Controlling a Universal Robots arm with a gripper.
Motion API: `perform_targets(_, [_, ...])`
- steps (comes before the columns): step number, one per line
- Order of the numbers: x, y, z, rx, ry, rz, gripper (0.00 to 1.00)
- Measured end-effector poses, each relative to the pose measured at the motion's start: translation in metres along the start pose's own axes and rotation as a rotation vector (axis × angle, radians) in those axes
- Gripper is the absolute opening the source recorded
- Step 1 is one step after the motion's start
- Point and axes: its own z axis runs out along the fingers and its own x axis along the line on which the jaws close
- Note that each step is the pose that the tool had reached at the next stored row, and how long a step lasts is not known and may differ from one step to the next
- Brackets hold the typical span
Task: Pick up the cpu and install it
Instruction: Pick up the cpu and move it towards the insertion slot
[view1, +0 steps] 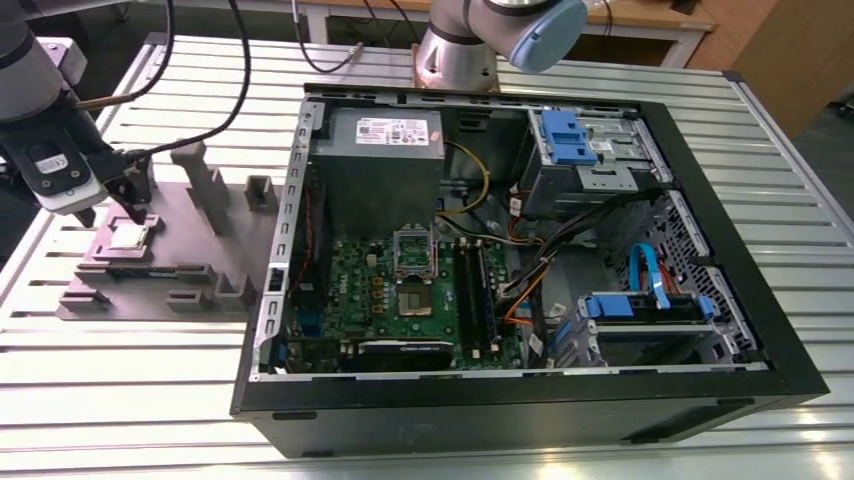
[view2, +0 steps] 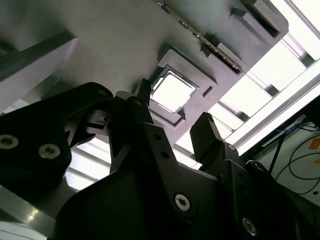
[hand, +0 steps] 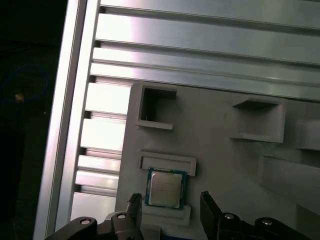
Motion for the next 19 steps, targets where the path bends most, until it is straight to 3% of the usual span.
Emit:
perform_targets(13, [0.0050,0.0052,0.0187,0.0000,-0.0003,0.005,0.58])
perform_targets(19, [0.0062,0.0055,0.0205,0.0003,-0.0003,0.005,0.58])
